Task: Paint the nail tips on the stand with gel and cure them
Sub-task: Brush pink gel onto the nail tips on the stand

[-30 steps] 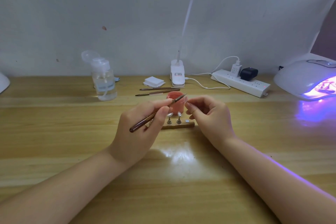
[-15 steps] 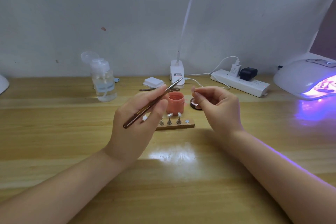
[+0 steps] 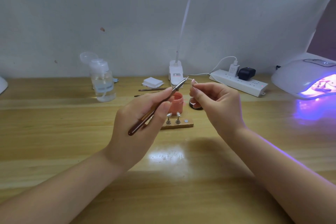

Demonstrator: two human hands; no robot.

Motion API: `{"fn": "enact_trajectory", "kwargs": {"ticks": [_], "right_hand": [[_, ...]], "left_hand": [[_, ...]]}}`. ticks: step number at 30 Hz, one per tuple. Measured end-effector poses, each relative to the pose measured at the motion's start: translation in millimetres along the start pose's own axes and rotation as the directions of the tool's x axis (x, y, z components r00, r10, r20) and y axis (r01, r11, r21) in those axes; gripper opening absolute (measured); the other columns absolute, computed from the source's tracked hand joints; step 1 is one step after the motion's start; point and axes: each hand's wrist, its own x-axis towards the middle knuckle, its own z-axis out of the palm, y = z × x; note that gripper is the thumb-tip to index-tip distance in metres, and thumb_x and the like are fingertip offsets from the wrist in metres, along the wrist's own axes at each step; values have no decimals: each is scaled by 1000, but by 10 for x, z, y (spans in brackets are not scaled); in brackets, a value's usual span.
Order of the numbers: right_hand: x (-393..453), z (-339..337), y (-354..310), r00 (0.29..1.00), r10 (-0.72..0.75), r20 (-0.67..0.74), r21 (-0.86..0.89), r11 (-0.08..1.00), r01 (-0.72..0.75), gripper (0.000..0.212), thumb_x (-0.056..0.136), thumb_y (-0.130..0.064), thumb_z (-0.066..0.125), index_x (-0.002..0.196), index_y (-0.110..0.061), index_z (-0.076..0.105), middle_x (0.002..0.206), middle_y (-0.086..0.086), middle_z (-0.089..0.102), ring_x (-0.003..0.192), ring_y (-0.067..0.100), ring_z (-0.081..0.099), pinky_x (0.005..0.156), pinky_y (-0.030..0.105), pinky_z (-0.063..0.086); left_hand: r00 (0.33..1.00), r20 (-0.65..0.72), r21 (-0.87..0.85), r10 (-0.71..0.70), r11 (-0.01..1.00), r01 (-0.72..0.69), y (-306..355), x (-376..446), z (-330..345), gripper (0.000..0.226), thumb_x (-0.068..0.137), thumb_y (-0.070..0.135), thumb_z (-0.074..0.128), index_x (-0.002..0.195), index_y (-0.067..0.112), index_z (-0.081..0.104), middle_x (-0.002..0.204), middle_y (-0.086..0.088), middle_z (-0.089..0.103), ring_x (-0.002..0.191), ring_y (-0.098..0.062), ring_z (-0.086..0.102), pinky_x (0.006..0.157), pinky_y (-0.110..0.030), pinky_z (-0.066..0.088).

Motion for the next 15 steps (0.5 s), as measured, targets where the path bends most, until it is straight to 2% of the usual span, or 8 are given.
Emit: {"fn": "enact_trajectory", "kwargs": {"ticks": [5,11,13,15], "right_hand": [[-12,34,-12,999,-11,37,24,1000,10,17,85,-8,71,82,-24,73,69,-3,73,66,15,70,61,21,54],[-22,33,-2,999,-4,33,4,1000,4,14,85,-7,71,85,-21,73,72,-4,74,67,16,71,62,21,55],[-21,30,-6,1000,-1,29,10,1000,1,14,85,-7,71,86,-21,73,71,-4,74,66,15,70,62,22,56],[-19,27,-3,1000,2,26,9,1000,-2,12,85,-7,71,87,-18,74,71,-3,73,66,15,69,63,23,56]], "left_hand": [[994,29,93,107,990,-110,-2,-8,20,27,95,15,54,121,15,61,111,7,70,103,-11,68,89,-33,54],[993,70,115,95,988,-102,24,3,22,28,93,10,52,117,4,65,109,4,70,106,-8,66,91,-21,47],[994,70,121,84,988,-92,46,-3,13,26,92,11,51,111,7,68,104,7,71,103,-7,66,89,-22,48],[998,49,107,43,993,-49,68,-13,4,25,91,16,49,108,17,67,101,11,71,101,-11,67,85,-26,51]]}}
